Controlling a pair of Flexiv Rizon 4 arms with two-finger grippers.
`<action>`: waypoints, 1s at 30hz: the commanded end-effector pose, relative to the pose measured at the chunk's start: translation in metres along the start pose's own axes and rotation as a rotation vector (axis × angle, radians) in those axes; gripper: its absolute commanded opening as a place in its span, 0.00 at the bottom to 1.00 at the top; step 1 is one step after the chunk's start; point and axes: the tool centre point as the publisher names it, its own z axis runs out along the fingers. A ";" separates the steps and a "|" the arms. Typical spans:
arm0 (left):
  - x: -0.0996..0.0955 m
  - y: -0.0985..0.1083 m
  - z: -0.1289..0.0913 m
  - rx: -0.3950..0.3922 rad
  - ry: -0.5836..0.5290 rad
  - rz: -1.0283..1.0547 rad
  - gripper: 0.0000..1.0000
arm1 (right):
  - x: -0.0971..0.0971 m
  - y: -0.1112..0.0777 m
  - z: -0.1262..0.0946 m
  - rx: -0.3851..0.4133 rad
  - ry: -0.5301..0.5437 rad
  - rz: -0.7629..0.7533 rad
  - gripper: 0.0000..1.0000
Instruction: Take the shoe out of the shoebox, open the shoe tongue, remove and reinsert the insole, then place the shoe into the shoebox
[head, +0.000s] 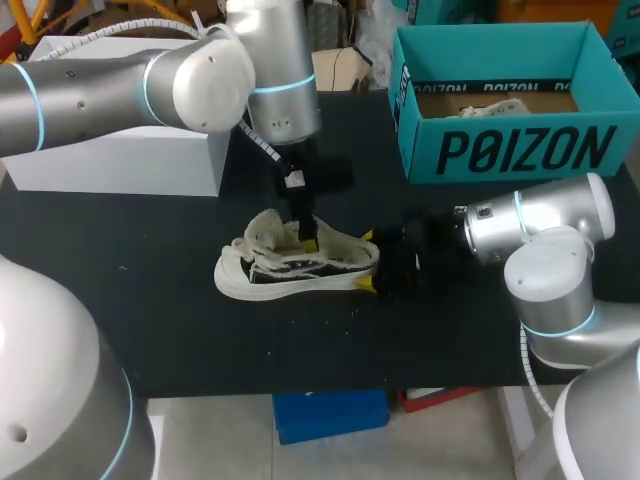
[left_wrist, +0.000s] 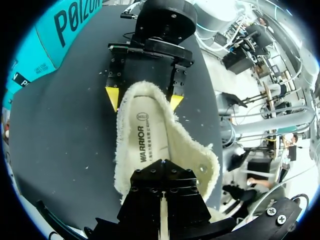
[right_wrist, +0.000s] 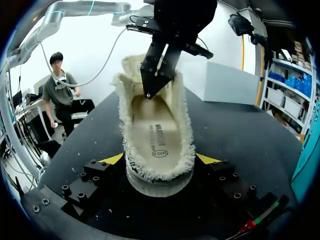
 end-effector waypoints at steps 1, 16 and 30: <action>-0.001 -0.003 0.014 0.001 0.003 -0.003 0.00 | -0.001 -0.002 0.000 0.001 0.000 0.001 0.00; 0.007 -0.003 0.041 -0.042 0.009 -0.036 0.00 | -0.001 -0.002 0.000 0.001 0.000 0.001 0.00; 0.008 -0.003 0.056 -0.041 0.024 -0.058 0.00 | -0.001 -0.002 0.000 0.001 0.000 0.001 0.00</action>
